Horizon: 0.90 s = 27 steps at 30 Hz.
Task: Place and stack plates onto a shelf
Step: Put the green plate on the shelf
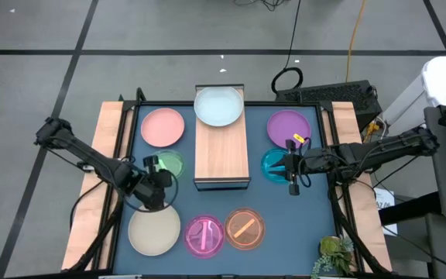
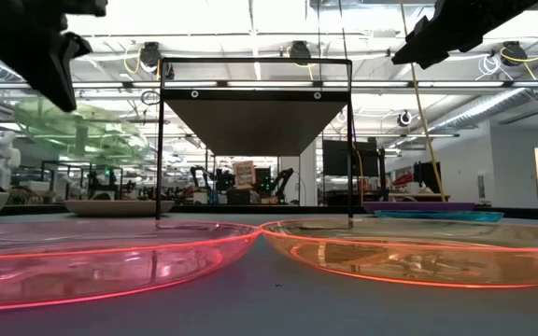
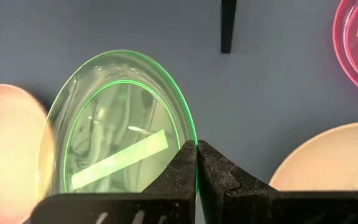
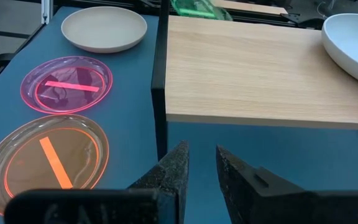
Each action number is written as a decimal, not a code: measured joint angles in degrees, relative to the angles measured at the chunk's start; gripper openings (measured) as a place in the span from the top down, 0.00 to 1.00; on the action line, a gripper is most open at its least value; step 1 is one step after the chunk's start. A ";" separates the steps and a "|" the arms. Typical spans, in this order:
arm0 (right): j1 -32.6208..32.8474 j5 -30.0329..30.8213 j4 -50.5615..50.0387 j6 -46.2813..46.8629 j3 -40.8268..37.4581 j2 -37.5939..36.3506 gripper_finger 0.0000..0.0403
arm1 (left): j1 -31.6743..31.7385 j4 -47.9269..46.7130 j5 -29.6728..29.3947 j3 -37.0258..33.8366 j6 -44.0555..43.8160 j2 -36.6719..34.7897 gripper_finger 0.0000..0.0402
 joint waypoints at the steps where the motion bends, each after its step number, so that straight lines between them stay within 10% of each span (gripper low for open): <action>1: 0.00 -0.01 0.00 0.00 0.00 0.00 0.84 | 0.00 -1.32 -0.27 0.84 -0.24 0.00 0.99; 11: 0.00 -0.02 -0.17 -0.02 0.00 0.00 0.84 | 0.02 -7.54 -4.77 7.38 5.68 -0.02 0.99; 27: 0.01 -0.01 -0.17 -0.01 0.00 0.00 0.84 | 4.73 2.57 -9.36 13.87 41.51 -0.02 0.99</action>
